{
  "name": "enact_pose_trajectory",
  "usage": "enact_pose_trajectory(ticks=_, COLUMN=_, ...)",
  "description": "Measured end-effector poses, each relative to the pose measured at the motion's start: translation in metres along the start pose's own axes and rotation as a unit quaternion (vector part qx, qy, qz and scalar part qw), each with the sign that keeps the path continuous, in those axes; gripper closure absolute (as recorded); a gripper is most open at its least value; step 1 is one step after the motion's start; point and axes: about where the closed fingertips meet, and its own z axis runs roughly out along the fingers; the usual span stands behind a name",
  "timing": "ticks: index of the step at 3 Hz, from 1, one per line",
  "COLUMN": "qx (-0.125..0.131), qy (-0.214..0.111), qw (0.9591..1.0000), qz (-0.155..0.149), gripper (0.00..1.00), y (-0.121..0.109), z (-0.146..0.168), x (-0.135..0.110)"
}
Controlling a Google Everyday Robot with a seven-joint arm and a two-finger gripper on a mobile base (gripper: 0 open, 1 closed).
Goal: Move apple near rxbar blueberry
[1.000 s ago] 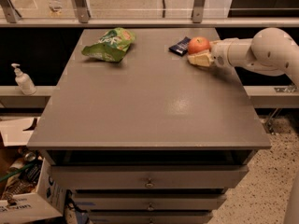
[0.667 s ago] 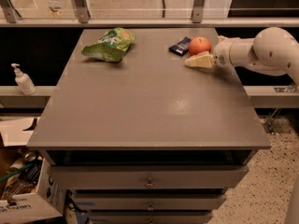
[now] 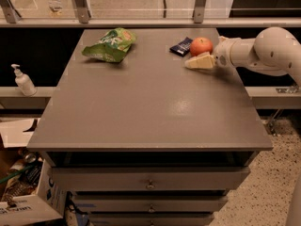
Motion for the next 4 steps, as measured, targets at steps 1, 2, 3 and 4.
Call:
enact_pose_trajectory(ticks=1, qx=0.0, qy=0.0, qw=1.0, qz=0.0, gripper=0.0, y=0.0, z=0.0, x=0.0)
enact_pose_trajectory(ticks=2, qx=-0.001, qy=-0.001, qw=1.0, qz=0.001, gripper=0.0, y=0.001, z=0.001, x=0.0)
enact_pose_trajectory(ticks=3, qx=0.001, qy=-0.044, qw=0.9983, qz=0.038, gripper=0.0, y=-0.009, z=-0.024, x=-0.017)
enact_pose_trajectory(ticks=4, qx=-0.002, qy=-0.109, qw=0.9903, qz=0.087, gripper=0.0, y=-0.015, z=-0.059, x=-0.038)
